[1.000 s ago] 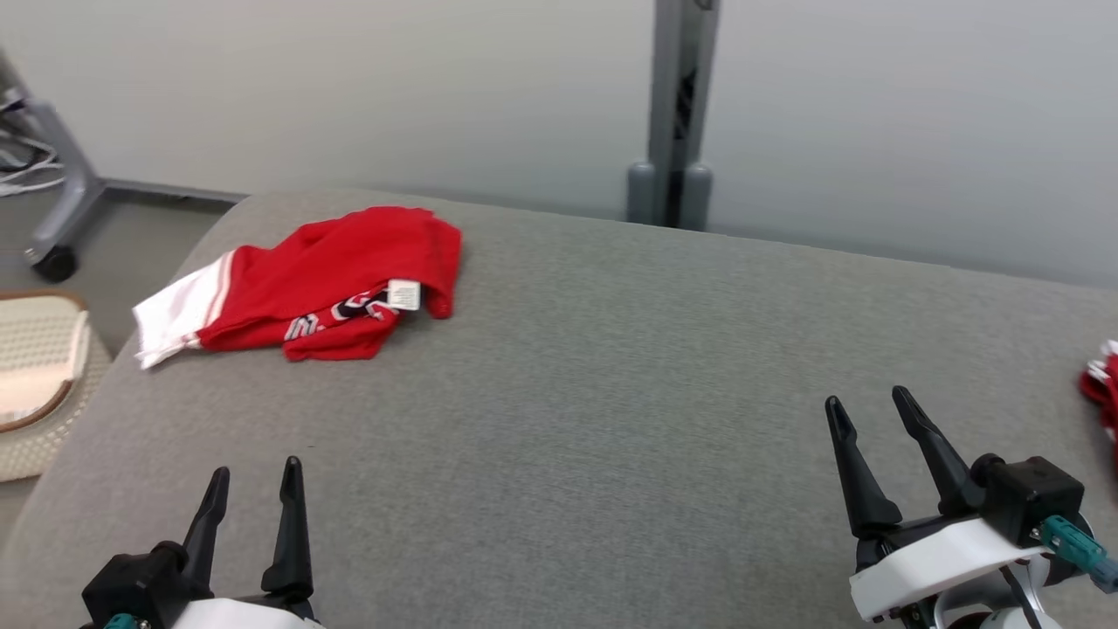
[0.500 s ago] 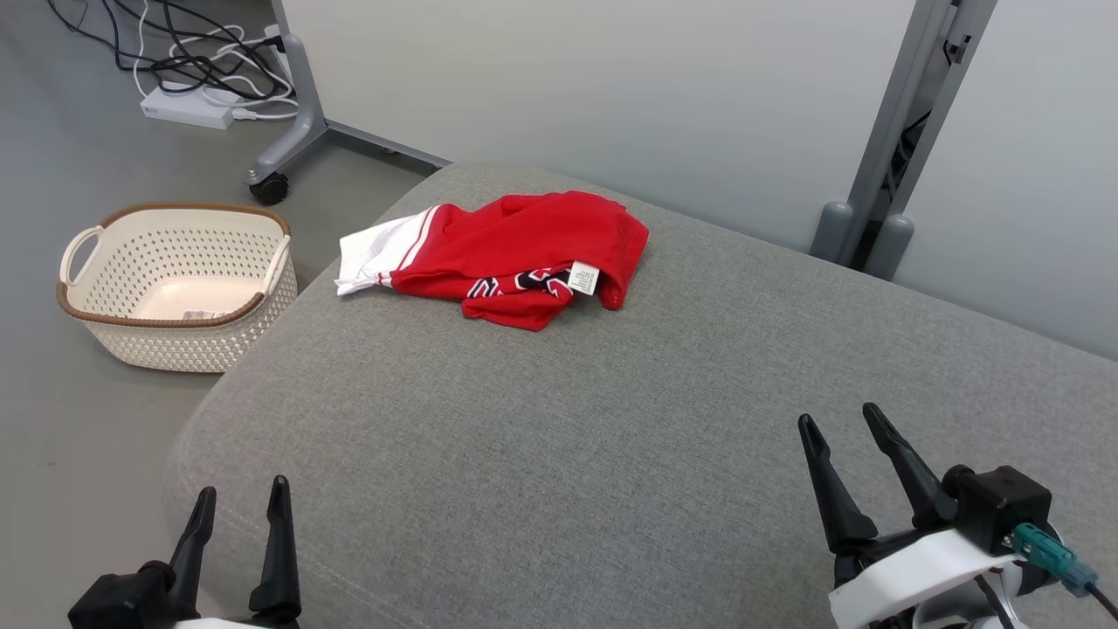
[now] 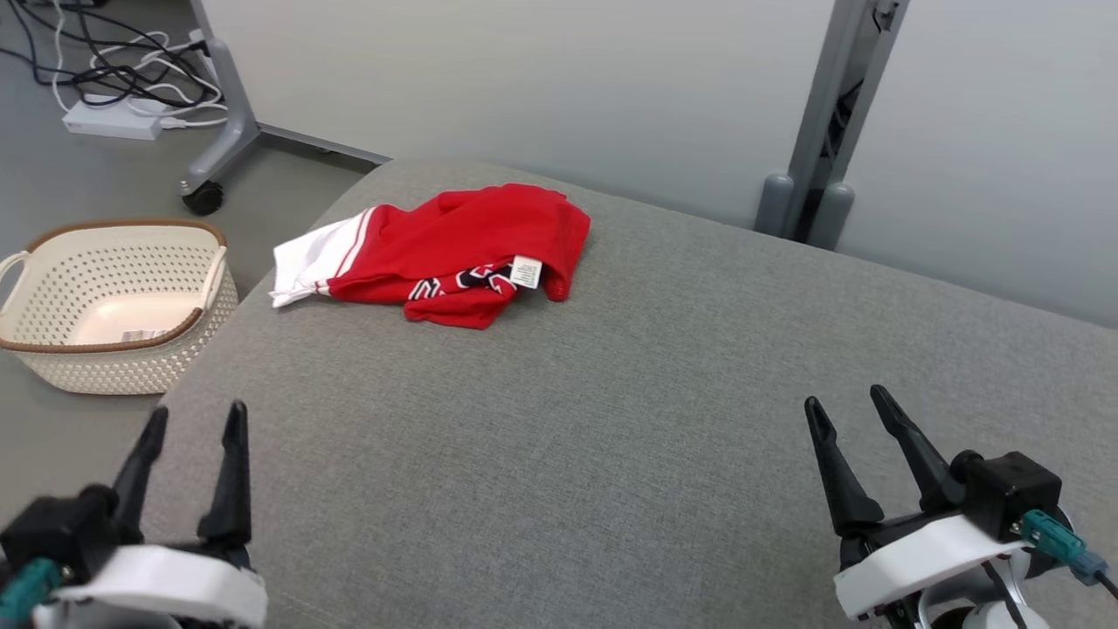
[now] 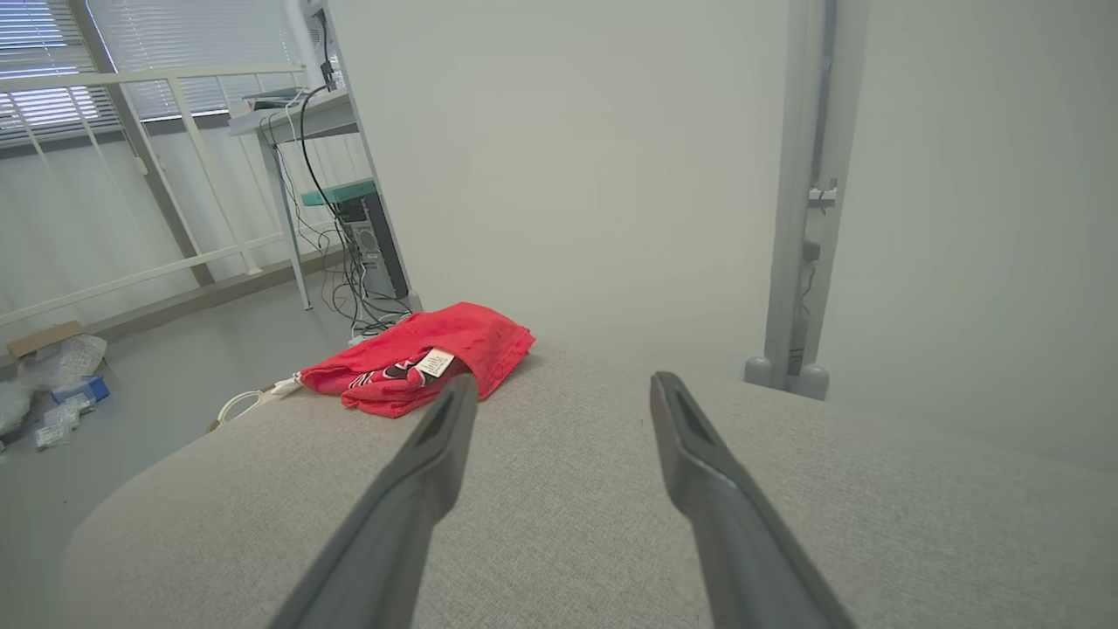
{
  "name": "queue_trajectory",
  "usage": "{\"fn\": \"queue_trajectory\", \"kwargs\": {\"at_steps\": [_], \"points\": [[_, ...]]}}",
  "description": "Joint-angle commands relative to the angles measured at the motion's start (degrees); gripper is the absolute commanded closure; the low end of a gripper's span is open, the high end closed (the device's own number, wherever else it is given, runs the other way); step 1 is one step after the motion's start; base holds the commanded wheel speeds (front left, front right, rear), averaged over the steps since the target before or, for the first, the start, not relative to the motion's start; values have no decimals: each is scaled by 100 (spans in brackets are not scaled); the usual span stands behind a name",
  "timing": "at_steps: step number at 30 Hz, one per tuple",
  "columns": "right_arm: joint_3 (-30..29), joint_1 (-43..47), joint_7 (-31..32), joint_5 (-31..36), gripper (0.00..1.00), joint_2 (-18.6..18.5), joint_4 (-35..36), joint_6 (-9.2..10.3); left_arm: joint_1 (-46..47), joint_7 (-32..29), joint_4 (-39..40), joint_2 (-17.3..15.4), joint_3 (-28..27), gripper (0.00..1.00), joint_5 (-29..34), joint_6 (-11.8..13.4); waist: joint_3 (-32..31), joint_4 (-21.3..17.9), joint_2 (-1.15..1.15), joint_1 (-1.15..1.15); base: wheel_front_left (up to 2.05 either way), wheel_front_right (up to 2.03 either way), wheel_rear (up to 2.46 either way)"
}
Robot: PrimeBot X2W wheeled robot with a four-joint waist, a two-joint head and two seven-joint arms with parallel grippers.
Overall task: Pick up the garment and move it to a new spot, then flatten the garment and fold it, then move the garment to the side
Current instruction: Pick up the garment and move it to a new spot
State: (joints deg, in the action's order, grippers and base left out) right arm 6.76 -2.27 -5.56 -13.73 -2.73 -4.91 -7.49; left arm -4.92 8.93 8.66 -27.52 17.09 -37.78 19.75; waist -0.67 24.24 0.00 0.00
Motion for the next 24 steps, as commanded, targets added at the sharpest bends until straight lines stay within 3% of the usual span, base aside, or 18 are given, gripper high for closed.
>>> {"fn": "queue_trajectory", "kwargs": {"at_steps": [1, 6, 12, 16, 18, 21, 24], "points": [[-18, -88, 12, 35, 0, -35, 35, -1, 274, -65, 62, -156, -64, 0, 85, -63, 167, -183, 0, 0, 0, 0, 0], [-130, -283, 50, 165, 0, -34, 188, -1, 1463, -678, 232, -789, -246, 0, 148, -370, 609, -626, 0, 0, 0, 0, 0], [-200, -519, 87, 290, 0, -34, 352, -1, 2625, -1338, -278, -1208, -185, 0, 82, -823, 1144, -1175, 0, 0, 0, 0, 0], [-246, -627, 110, 358, 0, -33, 432, -1, 3105, -1631, -737, -1287, -100, 0, -20, -1095, 1434, -1452, 0, 0, 0, 0, 0], [-280, -765, 151, 449, 0, -32, 560, -1, 3654, -1857, -1417, -1341, -8, 0, -73, -1385, 1831, -1800, 0, 0, 0, 0, 0], [-311, -852, 190, 510, 0, -33, 670, -1, 4031, -1942, -1915, -1308, 64, 0, -124, -1616, 2141, -2023, 0, 0, 0, 0, 0], [-351, -1052, 238, 597, 0, -31, 927, -1, 4737, -2258, -2947, -1235, 211, 0, -289, -2061, 2843, -2384, 0, 0, 0, 0, 0]]}}
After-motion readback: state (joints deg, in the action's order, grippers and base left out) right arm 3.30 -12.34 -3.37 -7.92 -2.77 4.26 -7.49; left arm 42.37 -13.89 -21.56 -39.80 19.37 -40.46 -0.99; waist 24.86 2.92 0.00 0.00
